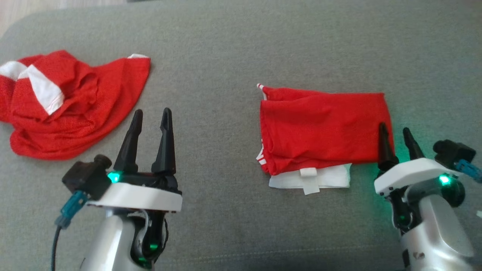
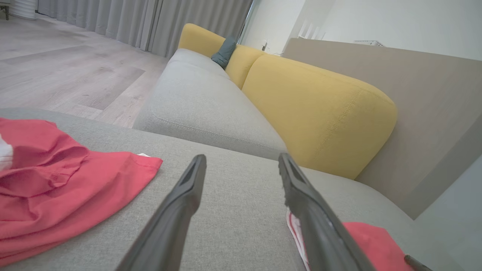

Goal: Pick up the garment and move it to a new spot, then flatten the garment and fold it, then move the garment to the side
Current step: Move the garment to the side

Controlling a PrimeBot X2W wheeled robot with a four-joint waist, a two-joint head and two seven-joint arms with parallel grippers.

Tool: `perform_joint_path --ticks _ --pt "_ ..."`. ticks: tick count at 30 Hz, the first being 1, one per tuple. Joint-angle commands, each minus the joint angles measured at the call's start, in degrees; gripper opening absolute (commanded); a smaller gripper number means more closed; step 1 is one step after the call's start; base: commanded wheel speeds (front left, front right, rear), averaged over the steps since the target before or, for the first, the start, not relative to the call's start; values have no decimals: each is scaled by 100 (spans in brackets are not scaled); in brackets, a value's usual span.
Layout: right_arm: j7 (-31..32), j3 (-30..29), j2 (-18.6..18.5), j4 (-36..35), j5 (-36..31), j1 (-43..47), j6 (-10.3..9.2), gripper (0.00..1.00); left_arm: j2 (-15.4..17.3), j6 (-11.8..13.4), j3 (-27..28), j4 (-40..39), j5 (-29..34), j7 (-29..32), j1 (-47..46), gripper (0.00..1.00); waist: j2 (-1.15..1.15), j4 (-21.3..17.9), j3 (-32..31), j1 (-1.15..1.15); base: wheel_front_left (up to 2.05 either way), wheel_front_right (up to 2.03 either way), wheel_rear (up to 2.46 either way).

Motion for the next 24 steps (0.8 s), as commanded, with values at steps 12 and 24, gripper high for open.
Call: perform_joint_path --ticks 12,24 --pt "-241 864 26 853 270 -664 -4 0 27 -59 267 -87 85 -29 -378 100 0 72 266 0 0 0 0" --pt "-595 754 -1105 454 -902 -1322 -4 0 27 -92 307 -75 112 -29 -481 100 0 -381 366 0 0 0 0"
